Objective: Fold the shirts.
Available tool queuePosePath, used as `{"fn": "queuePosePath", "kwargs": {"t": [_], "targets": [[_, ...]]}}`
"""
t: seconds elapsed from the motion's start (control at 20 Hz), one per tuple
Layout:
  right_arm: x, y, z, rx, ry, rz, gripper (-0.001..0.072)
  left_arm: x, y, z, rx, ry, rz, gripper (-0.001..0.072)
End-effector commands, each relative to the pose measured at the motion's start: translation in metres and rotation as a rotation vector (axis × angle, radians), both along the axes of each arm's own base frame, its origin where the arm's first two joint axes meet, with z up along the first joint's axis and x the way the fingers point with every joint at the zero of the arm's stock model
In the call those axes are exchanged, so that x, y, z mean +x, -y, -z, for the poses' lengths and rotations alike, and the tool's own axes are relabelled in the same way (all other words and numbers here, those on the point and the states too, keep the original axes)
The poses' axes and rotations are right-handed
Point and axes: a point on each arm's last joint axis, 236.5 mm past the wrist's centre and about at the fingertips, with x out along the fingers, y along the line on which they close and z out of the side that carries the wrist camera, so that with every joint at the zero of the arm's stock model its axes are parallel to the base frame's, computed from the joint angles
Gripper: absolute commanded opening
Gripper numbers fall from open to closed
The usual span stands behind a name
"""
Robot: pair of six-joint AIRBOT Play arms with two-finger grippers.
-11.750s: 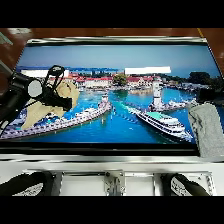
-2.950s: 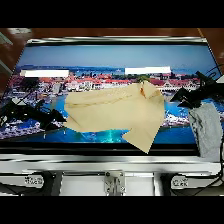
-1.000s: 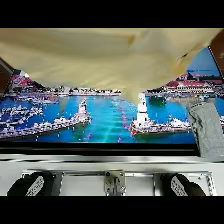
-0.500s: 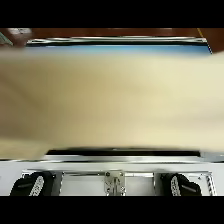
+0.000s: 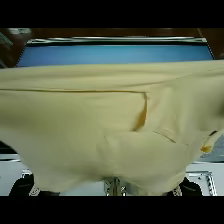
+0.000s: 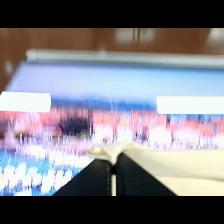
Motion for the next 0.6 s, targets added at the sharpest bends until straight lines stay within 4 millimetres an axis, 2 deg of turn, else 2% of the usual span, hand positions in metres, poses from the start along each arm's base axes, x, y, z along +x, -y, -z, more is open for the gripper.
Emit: {"fn": "queuePosePath", "kwargs": {"t": [0.0, 0.1, 0.15, 0.2, 0.3, 0.45, 0.55], "targets": [[0.045, -0.008, 0.122, 0.204, -0.391, -0.097, 0.0069, 0.046, -0.012, 0.129, -0.066, -0.378, -0.003, 0.0034], [0.078, -0.013, 0.197, 0.349, -0.528, -0.13, 0.0069, 0.079, -0.015, 0.191, -0.114, -0.497, -0.002, 0.0034], [0.099, -0.006, 0.231, 0.392, -0.543, -0.101, 0.0068, 0.101, -0.015, 0.217, -0.148, -0.526, 0.002, 0.0034], [0.12, 0.005, 0.257, 0.422, -0.534, -0.058, 0.0068, 0.123, -0.014, 0.236, -0.185, -0.54, 0.008, 0.0034], [0.167, 0.014, 0.289, 0.435, -0.486, -0.035, 0.0068, 0.173, -0.008, 0.269, -0.241, -0.544, 0.049, 0.0034], [0.243, -0.007, 0.319, 0.318, -0.331, -0.05, 0.0069, 0.229, 0.002, 0.32, -0.258, -0.576, 0.078, 0.0034], [0.287, -0.02, 0.326, 0.24, -0.187, -0.021, 0.0069, 0.265, 0.006, 0.34, -0.249, -0.545, 0.077, 0.0034]]}}
